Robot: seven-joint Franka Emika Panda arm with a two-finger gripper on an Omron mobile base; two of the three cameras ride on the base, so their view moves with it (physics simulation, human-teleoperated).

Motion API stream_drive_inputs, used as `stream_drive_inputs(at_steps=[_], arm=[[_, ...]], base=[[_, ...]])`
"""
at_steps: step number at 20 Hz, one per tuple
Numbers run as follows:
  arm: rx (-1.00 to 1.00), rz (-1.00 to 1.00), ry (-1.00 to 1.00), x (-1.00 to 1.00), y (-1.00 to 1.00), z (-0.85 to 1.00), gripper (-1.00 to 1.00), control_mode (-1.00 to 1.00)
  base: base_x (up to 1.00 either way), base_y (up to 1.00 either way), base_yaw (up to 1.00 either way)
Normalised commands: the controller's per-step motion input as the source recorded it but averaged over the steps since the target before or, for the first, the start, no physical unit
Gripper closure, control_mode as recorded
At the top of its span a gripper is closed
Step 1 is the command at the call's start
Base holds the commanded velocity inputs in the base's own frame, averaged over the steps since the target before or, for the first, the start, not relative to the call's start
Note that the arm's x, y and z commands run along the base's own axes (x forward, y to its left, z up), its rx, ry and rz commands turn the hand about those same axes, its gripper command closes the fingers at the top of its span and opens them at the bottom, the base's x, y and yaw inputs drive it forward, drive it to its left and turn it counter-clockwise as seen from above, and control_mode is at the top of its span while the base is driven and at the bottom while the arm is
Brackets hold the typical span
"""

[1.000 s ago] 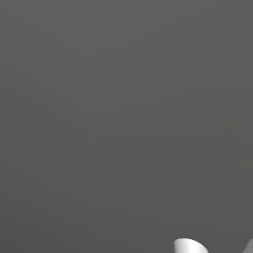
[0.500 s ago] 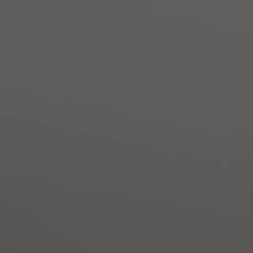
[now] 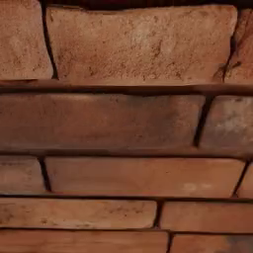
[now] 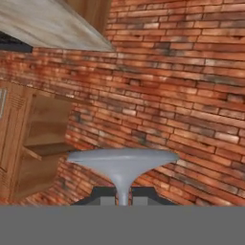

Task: Retrieve the wine glasses from the counter and place one next to each plate.

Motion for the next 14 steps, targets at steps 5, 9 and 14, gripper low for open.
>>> stream_drive_inputs(at_steps=[5,9,14], arm=[[0.0,0.0,0.0,0.0,0.0,0.0,1.0,1.0],[0.0,0.0,0.0,0.0,0.0,0.0,1.0,1.0],[0.0,0.0,0.0,0.0,0.0,0.0,1.0,1.0]], base=[[0.64,0.01,-0.24],[0.52,-0.31,-0.24],[0.76,-0.13,-0.24]])
